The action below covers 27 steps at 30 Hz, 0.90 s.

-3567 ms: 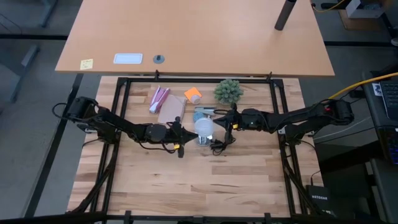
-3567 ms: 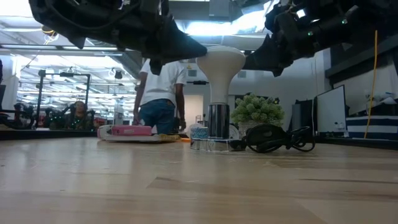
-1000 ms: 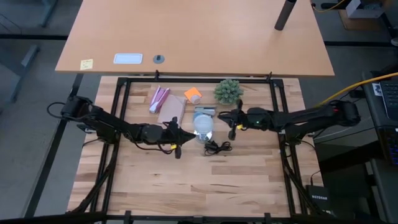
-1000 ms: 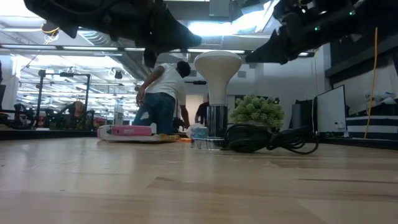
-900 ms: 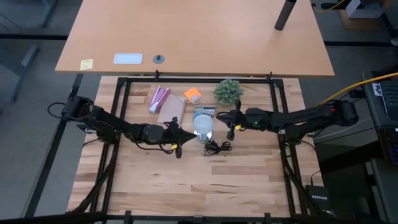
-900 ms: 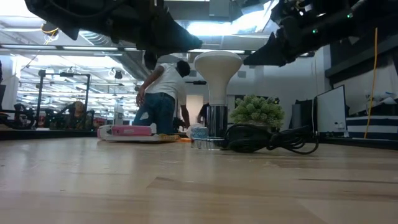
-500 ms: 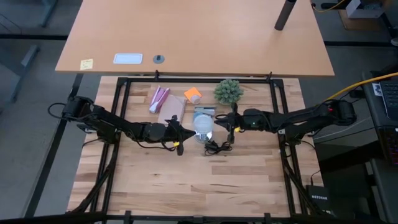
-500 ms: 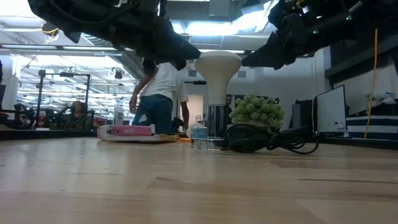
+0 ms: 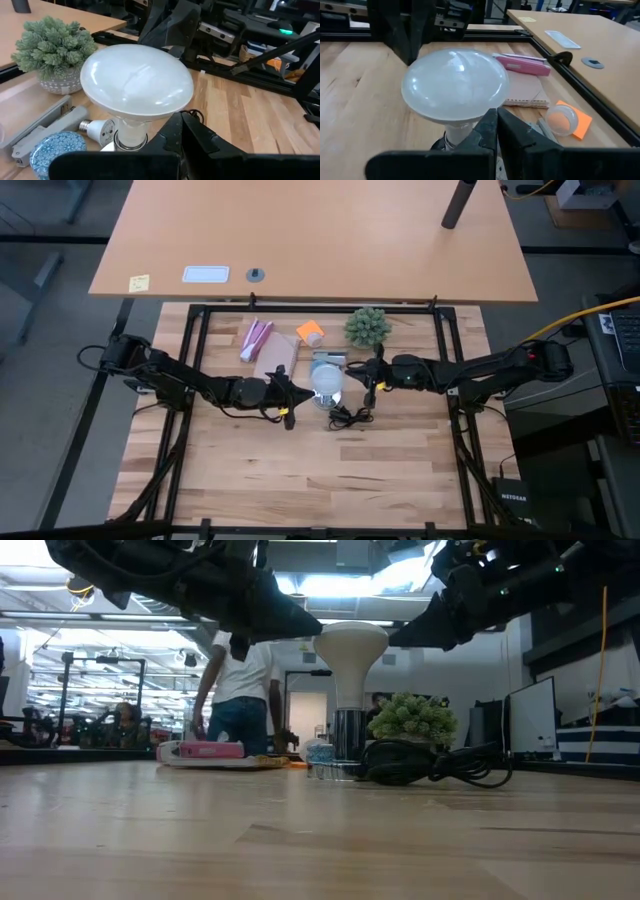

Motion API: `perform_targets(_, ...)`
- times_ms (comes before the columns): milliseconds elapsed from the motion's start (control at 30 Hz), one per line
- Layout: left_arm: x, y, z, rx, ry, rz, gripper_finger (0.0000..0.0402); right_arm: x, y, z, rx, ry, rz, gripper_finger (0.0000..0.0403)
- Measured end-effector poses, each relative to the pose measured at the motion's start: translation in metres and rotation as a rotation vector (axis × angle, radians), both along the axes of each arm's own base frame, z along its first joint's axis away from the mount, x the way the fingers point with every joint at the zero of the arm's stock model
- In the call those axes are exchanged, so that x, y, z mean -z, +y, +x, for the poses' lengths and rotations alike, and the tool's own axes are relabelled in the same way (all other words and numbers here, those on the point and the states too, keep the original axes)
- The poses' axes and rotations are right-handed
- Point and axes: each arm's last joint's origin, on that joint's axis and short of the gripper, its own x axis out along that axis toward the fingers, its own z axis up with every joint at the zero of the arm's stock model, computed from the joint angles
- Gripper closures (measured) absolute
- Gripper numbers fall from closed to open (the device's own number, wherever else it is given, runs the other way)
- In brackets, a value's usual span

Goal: Screw lightbulb
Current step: Insert the lightbulb into the silver lamp socket

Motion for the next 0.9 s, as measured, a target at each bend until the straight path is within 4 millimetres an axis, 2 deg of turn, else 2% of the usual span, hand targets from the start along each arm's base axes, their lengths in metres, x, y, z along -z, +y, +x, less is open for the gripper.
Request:
perform_targets(367, 0.000, 0.010, 0.001, -0.034, 0.003, 0.001, 0.0402, 0.000, 0.003, 0.000, -0.068, -0.012, 0.072, 0.0387)
perform_targets(900, 0.002, 0.013, 0.000, -0.114, 0.027, 0.014, 0.0401, 0.001, 0.006, 0.000, -0.167, -0.007, 0.189, 0.0387)
